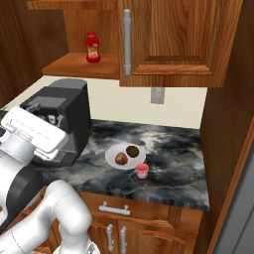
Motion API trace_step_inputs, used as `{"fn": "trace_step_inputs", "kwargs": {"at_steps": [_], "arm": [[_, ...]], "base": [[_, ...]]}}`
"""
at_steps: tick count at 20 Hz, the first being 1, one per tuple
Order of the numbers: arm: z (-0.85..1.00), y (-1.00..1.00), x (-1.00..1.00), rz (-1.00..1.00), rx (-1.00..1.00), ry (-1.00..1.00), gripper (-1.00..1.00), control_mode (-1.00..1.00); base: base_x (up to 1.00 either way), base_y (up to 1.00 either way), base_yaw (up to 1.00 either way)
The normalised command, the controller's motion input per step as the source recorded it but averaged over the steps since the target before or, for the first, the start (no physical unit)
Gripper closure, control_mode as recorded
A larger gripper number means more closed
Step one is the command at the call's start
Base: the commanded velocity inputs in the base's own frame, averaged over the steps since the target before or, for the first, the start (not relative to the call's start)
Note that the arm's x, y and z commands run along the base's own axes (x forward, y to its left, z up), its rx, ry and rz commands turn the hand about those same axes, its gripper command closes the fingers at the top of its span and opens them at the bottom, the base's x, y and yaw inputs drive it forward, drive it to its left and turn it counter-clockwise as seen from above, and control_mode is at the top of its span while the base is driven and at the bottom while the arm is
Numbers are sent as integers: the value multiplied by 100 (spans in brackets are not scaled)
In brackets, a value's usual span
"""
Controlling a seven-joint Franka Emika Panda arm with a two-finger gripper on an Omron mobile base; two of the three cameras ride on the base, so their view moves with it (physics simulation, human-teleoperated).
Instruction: Pick the avocado and bread from the counter and place them on the plate. Then pick the jam from the cabinet and place it next to the plate. Lastly close the cabinet door.
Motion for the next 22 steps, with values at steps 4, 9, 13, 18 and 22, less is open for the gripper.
{"fn": "trace_step_inputs", "kwargs": {"at_steps": [4,9,13,18,22], "arm": [[0,85,-78,0,-4,4,-100,-100],[0,89,-79,0,-1,7,-100,-100],[0,99,-76,-1,-4,12,-100,-100],[-2,100,-60,0,-8,21,-100,-100],[-16,100,-37,0,-10,30,-100,-100]], "base": [[0,0,0],[0,0,0],[0,0,0],[0,0,0],[0,0,0]]}}
